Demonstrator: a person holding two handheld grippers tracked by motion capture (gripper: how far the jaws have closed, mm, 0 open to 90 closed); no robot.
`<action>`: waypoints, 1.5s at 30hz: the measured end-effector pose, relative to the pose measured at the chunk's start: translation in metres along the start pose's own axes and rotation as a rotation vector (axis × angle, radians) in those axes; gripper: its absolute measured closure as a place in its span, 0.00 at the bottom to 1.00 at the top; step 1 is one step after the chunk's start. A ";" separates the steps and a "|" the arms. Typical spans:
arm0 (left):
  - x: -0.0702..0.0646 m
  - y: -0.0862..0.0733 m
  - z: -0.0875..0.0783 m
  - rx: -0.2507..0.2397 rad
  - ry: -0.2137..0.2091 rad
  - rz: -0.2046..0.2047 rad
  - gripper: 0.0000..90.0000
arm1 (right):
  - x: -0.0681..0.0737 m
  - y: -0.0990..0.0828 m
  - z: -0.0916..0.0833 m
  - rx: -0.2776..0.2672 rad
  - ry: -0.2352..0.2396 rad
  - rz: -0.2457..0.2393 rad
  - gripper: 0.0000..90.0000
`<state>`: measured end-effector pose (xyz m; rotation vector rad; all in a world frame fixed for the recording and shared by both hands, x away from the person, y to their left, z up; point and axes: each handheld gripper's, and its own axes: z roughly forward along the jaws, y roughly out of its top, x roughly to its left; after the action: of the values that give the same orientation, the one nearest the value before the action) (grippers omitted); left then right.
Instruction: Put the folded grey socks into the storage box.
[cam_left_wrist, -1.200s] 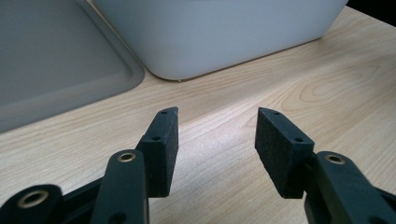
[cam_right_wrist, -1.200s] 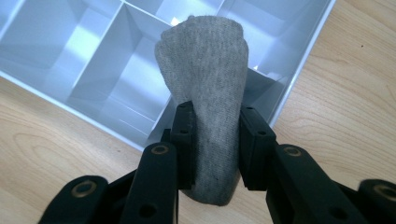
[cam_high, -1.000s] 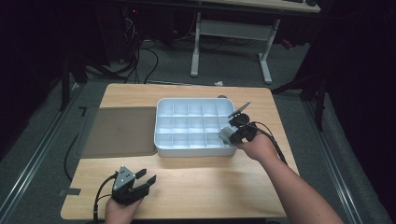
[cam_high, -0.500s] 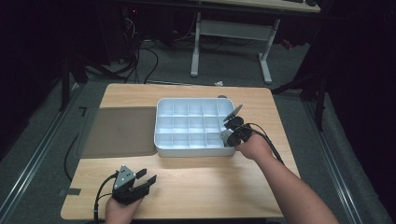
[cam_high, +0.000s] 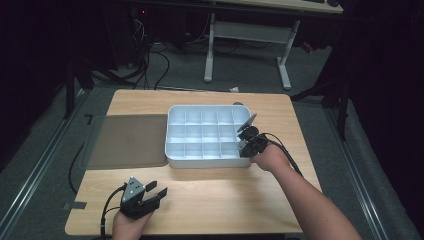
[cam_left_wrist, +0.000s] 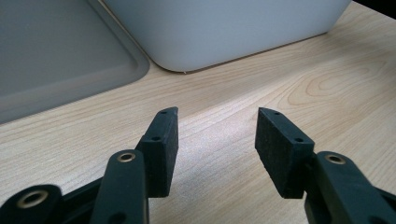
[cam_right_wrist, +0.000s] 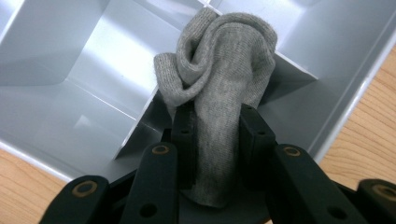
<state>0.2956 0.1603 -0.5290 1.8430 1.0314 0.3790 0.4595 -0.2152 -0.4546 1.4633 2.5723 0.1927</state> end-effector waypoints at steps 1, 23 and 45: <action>0.000 0.000 0.000 0.000 -0.001 0.001 0.55 | 0.000 0.000 -0.001 0.001 0.004 0.015 0.79; -0.001 0.000 0.001 0.000 -0.006 -0.004 0.55 | -0.004 0.002 -0.008 0.000 0.045 0.036 0.66; -0.001 0.000 0.001 0.002 -0.007 -0.004 0.55 | -0.003 -0.003 -0.022 0.021 0.027 0.027 0.95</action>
<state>0.2955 0.1595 -0.5296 1.8428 1.0310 0.3687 0.4534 -0.2197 -0.4340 1.5136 2.5843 0.1901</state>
